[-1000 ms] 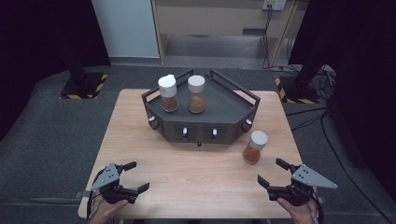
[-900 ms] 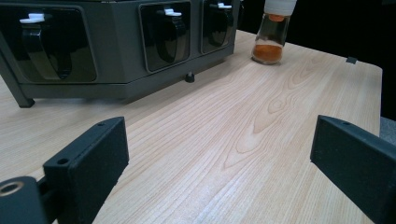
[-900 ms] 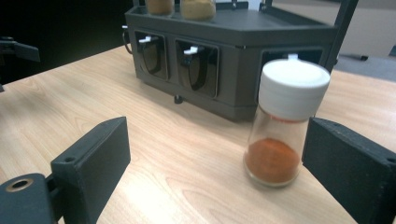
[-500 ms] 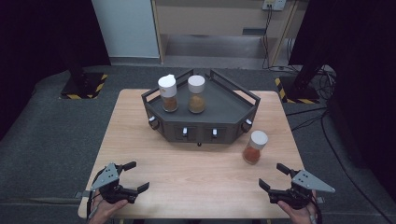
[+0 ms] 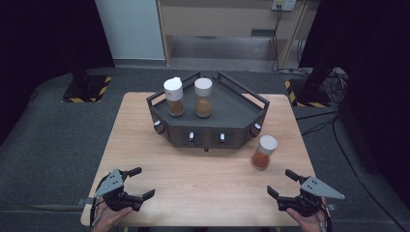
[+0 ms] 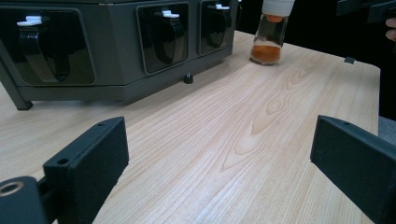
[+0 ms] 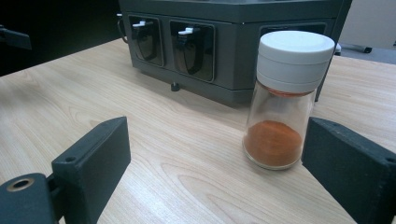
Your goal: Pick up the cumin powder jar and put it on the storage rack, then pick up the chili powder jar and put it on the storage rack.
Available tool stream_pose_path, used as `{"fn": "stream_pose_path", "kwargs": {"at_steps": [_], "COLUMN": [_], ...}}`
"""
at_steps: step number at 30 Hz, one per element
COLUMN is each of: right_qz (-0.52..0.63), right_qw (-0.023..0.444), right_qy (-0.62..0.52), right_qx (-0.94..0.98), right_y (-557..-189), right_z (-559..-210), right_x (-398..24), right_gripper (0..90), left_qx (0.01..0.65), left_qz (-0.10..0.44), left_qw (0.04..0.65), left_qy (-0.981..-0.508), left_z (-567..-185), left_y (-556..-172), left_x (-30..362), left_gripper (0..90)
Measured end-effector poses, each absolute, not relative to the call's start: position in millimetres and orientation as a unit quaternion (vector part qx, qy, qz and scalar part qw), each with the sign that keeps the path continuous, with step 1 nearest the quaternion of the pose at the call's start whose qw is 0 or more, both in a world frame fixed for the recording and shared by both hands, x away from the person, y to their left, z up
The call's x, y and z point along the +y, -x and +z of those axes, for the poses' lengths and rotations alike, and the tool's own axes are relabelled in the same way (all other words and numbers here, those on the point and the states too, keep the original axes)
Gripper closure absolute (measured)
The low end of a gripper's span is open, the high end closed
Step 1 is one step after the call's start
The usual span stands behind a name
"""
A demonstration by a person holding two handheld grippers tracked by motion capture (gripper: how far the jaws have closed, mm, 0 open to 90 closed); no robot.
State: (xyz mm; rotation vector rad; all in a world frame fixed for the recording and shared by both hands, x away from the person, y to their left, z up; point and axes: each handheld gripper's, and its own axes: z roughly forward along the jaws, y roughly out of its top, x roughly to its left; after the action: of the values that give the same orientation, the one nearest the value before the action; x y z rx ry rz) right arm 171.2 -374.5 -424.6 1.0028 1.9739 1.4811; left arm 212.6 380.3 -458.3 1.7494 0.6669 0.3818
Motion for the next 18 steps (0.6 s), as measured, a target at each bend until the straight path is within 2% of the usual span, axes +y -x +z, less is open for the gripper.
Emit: {"fn": "stream_pose_path", "kwargs": {"at_steps": [18], "right_qz": [0.539], "right_qw": [0.240], "right_qy": [-0.364], "right_qx": [0.721], "right_y": [-170.0], "right_z": [-424.2], "right_x": [-373.0], "right_gripper": [7.7], "left_qx": [0.283], "left_qz": [0.162], "left_qw": [0.576], "left_qy": [-0.749], "left_z": [-458.0], "left_y": [-213.3], "left_x": [379.8], "left_gripper": [3.0]}}
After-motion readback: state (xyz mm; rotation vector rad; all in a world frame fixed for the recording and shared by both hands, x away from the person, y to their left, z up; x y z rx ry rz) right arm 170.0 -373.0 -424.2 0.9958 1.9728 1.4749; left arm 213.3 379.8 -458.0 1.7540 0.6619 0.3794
